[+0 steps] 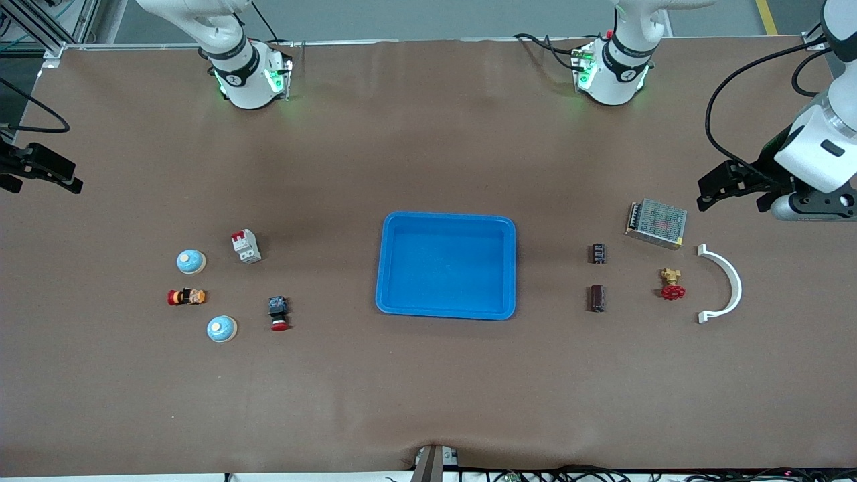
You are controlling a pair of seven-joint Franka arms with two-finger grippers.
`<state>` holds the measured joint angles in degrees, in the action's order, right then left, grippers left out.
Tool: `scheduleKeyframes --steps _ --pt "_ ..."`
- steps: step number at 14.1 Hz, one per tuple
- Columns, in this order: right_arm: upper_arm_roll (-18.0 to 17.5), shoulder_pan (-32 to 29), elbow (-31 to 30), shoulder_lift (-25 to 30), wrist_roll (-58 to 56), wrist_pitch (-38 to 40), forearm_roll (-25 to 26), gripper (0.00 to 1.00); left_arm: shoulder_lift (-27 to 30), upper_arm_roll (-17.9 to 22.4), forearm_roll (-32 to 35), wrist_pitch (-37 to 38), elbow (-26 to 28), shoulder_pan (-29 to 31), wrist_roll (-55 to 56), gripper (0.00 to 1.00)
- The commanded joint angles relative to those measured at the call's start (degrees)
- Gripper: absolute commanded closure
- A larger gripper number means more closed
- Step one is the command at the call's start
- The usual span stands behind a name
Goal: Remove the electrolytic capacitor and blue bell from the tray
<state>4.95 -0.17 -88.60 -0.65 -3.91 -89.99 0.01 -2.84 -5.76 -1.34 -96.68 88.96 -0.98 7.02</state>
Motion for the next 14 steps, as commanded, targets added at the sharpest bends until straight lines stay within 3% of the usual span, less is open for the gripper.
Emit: scheduleKeyframes --steps 1,14 --pt "-0.2 -0.36 1.5 -0.76 -0.66 0.6 0.08 0.0 -0.59 0.05 -0.24 1.14 -2.74 -1.21 3.77 0.0" --pt "-0.2 -0.1 1.76 -0.76 -0.66 0.43 0.17 0.0 -0.15 1.36 0.2 4.47 -3.0 -1.83 -2.18 0.0"
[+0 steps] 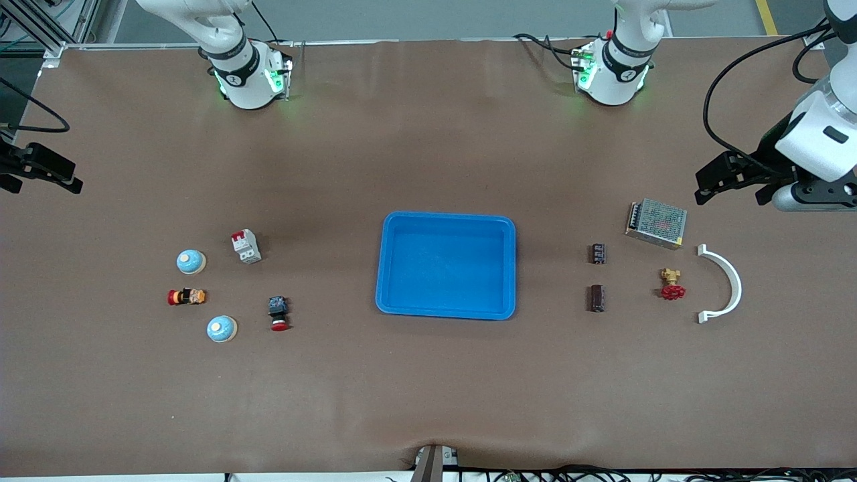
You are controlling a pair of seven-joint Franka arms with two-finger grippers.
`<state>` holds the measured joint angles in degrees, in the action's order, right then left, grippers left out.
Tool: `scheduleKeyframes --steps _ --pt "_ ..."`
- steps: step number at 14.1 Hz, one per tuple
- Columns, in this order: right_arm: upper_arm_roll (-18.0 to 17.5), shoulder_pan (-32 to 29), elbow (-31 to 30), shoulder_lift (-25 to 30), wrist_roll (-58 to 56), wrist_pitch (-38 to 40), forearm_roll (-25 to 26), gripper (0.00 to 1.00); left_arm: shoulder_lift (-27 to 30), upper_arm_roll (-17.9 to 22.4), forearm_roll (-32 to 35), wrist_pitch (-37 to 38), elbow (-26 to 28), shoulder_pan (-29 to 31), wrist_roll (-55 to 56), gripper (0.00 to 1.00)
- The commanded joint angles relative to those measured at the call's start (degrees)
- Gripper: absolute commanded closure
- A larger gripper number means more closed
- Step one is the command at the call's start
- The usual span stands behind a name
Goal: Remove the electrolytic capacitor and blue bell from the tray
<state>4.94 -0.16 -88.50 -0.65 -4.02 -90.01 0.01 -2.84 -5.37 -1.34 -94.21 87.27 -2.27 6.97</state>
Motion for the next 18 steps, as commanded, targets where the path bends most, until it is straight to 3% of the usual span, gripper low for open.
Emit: scheduleKeyframes --steps 1,4,18 --pt "-0.19 -0.11 1.75 -0.76 -0.55 0.53 0.17 0.0 -0.15 0.98 0.2 2.88 -2.1 -0.54 -2.74 0.0" --pt "-0.19 -0.2 1.75 -0.76 -0.55 0.45 0.17 0.0 -0.77 0.89 1.69 7.27 -4.56 -0.63 -3.19 0.0" --pt "-0.19 -0.11 1.75 -0.76 -0.64 0.45 0.17 0.0 -0.85 1.59 3.62 11.15 -4.48 -0.98 -8.38 0.0"
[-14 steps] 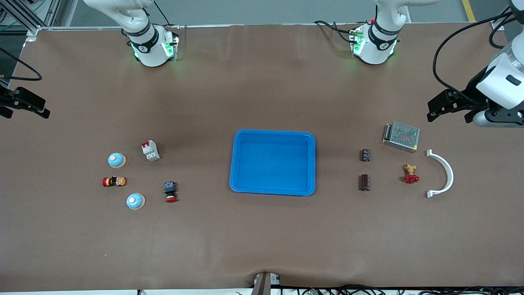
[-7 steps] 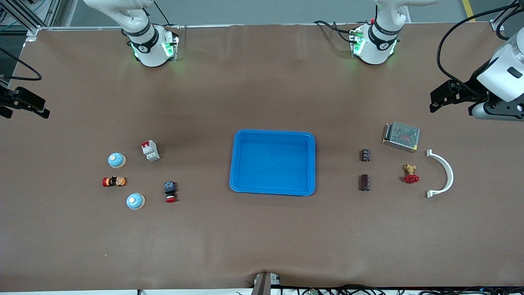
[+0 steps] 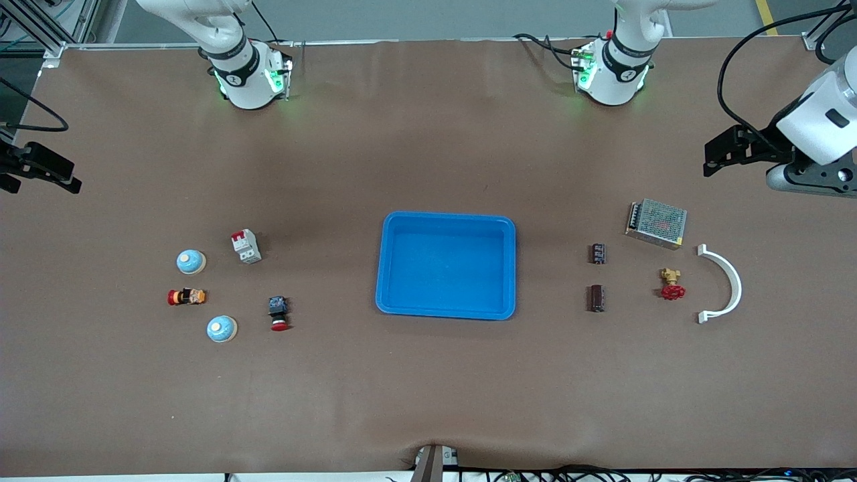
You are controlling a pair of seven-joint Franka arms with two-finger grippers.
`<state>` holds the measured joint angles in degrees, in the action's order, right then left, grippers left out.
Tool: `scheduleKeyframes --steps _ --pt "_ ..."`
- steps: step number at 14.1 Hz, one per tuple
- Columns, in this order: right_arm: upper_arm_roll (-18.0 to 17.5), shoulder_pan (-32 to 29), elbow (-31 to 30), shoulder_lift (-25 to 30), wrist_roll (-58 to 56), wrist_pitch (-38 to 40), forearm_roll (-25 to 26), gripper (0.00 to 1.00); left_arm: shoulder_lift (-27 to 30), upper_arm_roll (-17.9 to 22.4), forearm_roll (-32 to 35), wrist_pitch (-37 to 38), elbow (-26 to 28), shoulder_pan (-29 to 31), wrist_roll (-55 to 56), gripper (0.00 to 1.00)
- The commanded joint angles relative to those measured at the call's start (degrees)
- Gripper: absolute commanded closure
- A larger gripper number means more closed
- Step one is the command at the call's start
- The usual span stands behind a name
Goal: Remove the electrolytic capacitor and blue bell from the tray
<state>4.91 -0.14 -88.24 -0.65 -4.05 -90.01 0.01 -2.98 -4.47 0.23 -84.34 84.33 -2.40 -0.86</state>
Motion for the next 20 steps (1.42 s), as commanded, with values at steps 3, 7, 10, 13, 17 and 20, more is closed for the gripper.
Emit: scheduleKeyframes --steps 3,7,10,13,17,20 --pt "-0.16 -0.12 1.49 -0.76 -0.61 0.54 0.17 0.0 -0.71 0.51 4.86 1.29 -1.45 -0.85 -0.37 0.0" --pt "-0.16 -0.12 1.49 -0.76 -0.61 0.54 0.26 0.0 -0.71 0.34 4.87 1.29 -1.54 -0.76 -0.28 0.0" --pt "-0.16 -0.3 1.49 -0.76 -0.61 0.54 0.17 0.0 -0.8 0.25 4.26 0.85 -1.54 -0.76 -0.28 0.0" --pt "-0.16 -0.21 1.49 -0.76 -0.61 0.54 0.17 0.0 -1.24 0.16 3.99 -0.12 -1.62 -0.67 -0.28 0.0" --pt "-0.16 -0.12 1.49 -0.76 -0.61 0.54 0.26 0.0 -1.24 0.16 2.68 -0.38 -1.62 -0.67 -0.63 0.0" --pt "-0.16 -0.12 1.49 -0.76 -0.69 0.54 0.17 0.0 -1.15 0.51 1.0 -0.38 -1.62 -0.59 -0.63 0.0"
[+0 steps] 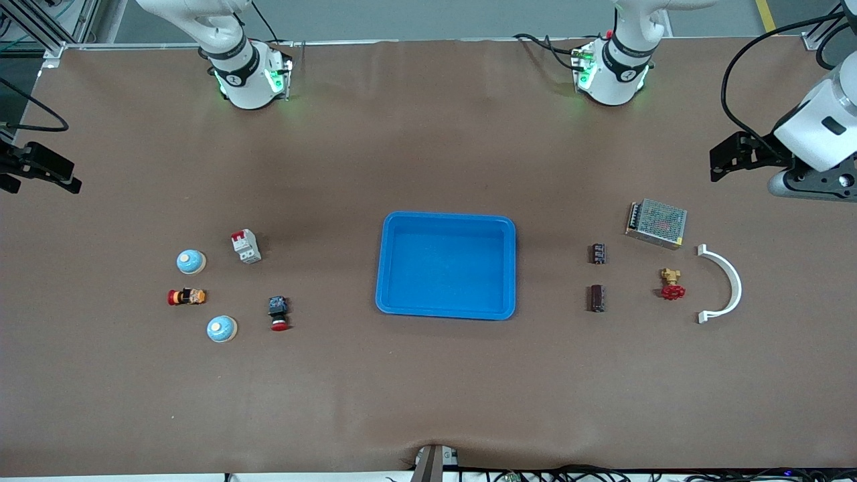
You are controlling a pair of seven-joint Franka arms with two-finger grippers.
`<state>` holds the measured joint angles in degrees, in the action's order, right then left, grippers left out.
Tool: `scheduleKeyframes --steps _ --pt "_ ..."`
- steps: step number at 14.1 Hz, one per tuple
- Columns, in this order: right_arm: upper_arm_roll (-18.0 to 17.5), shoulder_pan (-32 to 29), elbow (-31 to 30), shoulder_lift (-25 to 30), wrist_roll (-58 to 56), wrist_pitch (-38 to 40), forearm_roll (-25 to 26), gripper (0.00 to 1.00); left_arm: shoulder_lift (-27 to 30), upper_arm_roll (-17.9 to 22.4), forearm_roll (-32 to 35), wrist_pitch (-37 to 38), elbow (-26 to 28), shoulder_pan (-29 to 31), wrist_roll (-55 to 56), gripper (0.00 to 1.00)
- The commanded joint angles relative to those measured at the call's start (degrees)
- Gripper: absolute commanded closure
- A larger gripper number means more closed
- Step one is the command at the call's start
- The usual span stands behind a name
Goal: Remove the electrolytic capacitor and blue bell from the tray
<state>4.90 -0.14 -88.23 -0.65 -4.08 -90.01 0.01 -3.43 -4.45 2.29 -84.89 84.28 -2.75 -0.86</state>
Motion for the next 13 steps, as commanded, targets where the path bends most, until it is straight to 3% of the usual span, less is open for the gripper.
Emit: scheduleKeyframes --steps 1,13 --pt "-0.15 -0.12 1.57 -0.76 -0.58 0.54 0.26 0.0 -0.71 0.41 -0.98 0.16 -1.58 -0.23 -0.46 0.0" --pt "-0.24 0.32 1.48 -1.46 -0.58 0.63 0.17 0.0 -0.71 0.15 -0.45 0.16 -1.58 -0.23 -0.45 0.0"
